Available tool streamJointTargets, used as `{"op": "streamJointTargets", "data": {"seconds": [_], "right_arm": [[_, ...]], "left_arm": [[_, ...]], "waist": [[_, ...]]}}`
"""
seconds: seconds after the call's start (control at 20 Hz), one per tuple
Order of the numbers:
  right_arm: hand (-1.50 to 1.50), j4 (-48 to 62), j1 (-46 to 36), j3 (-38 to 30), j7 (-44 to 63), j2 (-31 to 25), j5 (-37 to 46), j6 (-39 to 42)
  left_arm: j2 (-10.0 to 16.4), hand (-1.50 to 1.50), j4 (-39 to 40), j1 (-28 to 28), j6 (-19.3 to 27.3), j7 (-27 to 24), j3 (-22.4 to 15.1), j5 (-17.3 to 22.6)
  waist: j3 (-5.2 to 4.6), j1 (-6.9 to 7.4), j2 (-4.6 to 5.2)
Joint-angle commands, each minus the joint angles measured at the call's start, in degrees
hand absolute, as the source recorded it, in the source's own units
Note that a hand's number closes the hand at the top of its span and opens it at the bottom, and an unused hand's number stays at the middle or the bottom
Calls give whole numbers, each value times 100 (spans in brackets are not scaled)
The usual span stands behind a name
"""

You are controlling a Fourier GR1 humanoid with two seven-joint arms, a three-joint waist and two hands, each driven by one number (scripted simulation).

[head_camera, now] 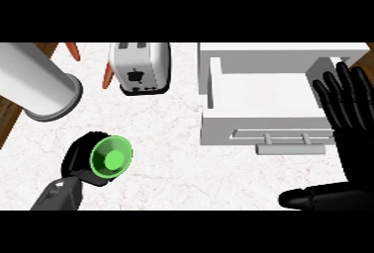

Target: Pick up the cup, place it into the drawer and close the drawer

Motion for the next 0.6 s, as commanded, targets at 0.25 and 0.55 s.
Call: {"op": "streamJointTargets", "data": {"seconds": [0.25, 0.55], "right_arm": [[-150, -7, 4, -216, 83, -118, -283, 123], [-150, -43, 19, -176, 183, -73, -47, -62]], "left_arm": [[-451, 150, -283, 19, 1116, -888, 681, 548], [-797, 150, -2092, 429, 883, -9, 236, 772]], "waist": [[9, 5, -4], [20, 117, -54]]}}
